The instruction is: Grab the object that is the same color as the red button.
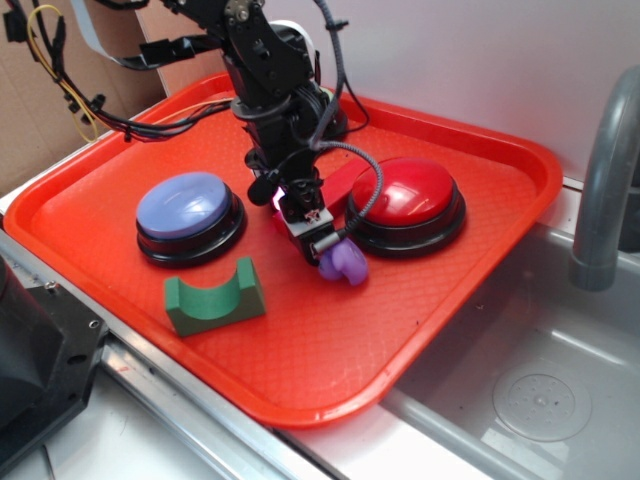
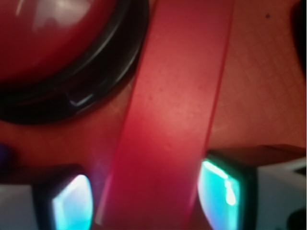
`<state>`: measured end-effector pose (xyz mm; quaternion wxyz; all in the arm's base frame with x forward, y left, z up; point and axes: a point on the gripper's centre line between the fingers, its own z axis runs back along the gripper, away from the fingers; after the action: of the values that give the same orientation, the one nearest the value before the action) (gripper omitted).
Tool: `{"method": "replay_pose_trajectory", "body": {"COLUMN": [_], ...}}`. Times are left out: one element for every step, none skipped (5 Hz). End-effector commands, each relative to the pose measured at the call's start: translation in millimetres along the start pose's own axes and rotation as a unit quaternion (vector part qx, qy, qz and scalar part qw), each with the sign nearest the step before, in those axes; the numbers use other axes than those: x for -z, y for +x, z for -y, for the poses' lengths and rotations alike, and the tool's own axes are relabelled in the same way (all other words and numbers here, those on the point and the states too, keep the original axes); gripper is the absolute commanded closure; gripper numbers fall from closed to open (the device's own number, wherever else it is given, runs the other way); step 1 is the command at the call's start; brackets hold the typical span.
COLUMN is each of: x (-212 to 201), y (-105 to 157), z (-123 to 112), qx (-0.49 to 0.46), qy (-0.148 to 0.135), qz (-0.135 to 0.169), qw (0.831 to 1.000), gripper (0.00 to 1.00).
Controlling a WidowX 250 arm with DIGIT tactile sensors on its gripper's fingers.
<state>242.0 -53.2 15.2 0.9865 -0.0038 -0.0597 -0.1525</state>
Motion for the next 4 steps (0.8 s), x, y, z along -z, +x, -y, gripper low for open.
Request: {"method": "replay_pose_trajectory", "body": {"x": [-16.3,-50.9,-86.5,-117.3], "y": [1.9,1.6,-4.7,-13.1], "z": [-10.9,-31.1,-52.6,-70.1], "qx": [-0.034,-0.087,-0.134,-0.155], "qy": [0.011,0.009,0.016,0.014], "qz": [0.001,0.017,0.012,0.019], "qw": [0.999,0.996,0.991,0.988], "gripper": [1.00,1.00,1.00,1.00]}}
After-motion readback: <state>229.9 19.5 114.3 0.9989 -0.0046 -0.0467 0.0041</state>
